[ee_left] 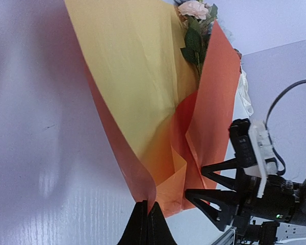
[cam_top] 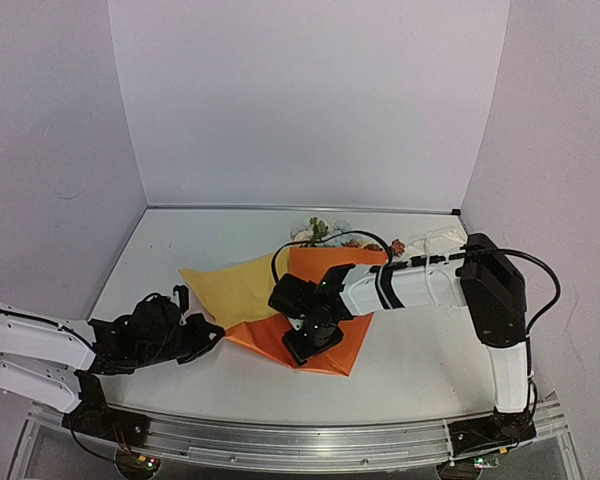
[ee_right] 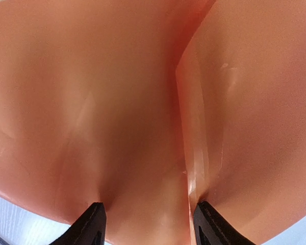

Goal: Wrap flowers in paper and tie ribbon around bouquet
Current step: Fold the 2/3-folded wrapping paper at the center of the board.

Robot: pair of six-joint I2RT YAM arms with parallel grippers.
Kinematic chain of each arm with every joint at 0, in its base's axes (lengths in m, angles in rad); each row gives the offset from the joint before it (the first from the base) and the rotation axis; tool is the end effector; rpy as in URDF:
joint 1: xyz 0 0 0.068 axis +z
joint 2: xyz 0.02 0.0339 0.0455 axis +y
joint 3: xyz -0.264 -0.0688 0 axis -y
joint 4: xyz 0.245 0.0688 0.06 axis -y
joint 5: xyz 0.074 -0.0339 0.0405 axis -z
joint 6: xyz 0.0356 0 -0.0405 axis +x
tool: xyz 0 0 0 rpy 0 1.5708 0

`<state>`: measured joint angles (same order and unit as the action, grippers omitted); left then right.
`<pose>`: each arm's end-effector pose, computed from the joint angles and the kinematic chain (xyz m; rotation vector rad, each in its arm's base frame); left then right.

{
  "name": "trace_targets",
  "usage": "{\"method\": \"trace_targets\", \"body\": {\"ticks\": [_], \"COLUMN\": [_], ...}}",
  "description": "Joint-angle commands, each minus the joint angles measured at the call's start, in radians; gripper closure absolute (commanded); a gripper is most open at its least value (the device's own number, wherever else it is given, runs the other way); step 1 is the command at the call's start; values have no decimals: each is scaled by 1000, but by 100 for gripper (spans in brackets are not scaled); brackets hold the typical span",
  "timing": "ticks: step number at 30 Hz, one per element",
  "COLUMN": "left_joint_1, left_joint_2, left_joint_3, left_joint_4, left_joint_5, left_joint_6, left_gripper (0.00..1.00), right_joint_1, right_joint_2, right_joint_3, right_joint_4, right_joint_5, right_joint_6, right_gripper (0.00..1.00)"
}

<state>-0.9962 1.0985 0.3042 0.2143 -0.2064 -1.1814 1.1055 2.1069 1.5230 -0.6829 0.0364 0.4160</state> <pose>0.1178 -0.1685 0.1562 -0.3443 2.3015 -1.0009 0.1919 0.3794 0.1509 -0.9673 2.7176 0.2666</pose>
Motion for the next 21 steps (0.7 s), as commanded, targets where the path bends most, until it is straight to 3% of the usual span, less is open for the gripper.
{"method": "trace_targets", "body": {"ticks": [1, 8, 21], "left_joint_1": [-6, -16, -19], "left_joint_2": [1, 74, 79], "left_joint_3": [84, 158, 192], "left_joint_4": [31, 106, 63], "left_joint_5": [65, 169, 170], "left_joint_6": [114, 210, 273], "left_gripper": [100, 100, 100], "right_joint_1": [12, 13, -10], "right_joint_2": [46, 35, -233], "right_joint_3": [53, 66, -30], "right_joint_4": [-58, -64, -33], "right_joint_5": [62, 49, -27], "right_joint_6": [3, 11, 25], "right_gripper": [38, 36, 40]}}
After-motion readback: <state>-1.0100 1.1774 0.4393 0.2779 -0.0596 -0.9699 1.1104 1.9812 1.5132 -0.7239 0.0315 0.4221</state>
